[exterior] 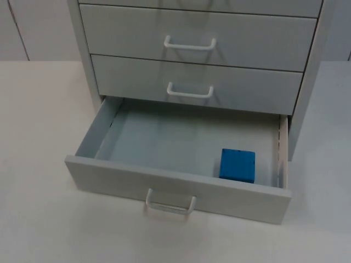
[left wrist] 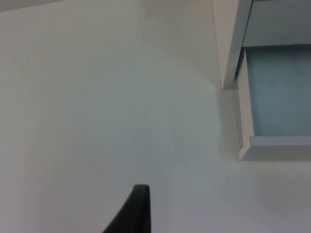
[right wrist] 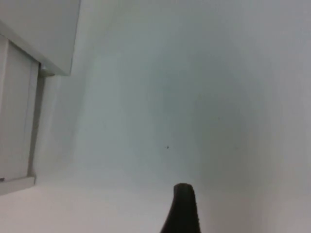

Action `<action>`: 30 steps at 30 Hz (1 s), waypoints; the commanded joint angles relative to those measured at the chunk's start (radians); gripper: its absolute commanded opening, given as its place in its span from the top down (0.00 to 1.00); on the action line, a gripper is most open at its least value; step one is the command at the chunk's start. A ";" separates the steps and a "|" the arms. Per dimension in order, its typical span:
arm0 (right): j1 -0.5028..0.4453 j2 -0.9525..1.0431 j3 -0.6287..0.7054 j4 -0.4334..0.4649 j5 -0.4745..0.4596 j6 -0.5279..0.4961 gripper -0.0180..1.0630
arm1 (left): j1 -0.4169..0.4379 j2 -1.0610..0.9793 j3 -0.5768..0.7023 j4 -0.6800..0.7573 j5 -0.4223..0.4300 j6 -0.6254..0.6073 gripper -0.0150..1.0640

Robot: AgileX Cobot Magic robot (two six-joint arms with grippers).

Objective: Open the drawer with the left hand, place the block into the drawer with the right hand, then close the drawer with the left hand.

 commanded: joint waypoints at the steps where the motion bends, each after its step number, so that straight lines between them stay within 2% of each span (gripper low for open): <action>1: -0.021 -0.009 -0.002 0.027 -0.003 -0.039 0.41 | 0.004 -0.006 0.004 -0.012 -0.007 0.001 0.01; 6: -0.021 -0.009 -0.002 -0.014 -0.020 -0.039 0.41 | 0.004 -0.006 0.004 0.006 -0.007 0.001 0.01; 15: -0.021 -0.009 -0.003 -0.001 -0.008 -0.056 0.41 | 0.004 0.008 0.010 0.010 -0.017 0.001 0.01; 17: -0.021 -0.009 -0.013 0.017 0.011 -0.100 0.41 | 0.004 0.008 0.010 0.010 -0.051 0.001 0.01; 20: -0.021 -0.009 -0.020 0.021 0.015 -0.106 0.41 | 0.004 0.006 0.010 -0.013 -0.129 -0.008 0.01; 26: -0.017 -0.009 -0.020 0.021 0.024 -0.106 0.41 | 0.004 0.006 0.010 -0.067 -0.137 -0.010 0.01; 30: 0.089 -0.009 -0.020 -0.017 0.020 -0.109 0.41 | 0.004 0.008 0.010 -0.053 -0.134 -0.010 0.01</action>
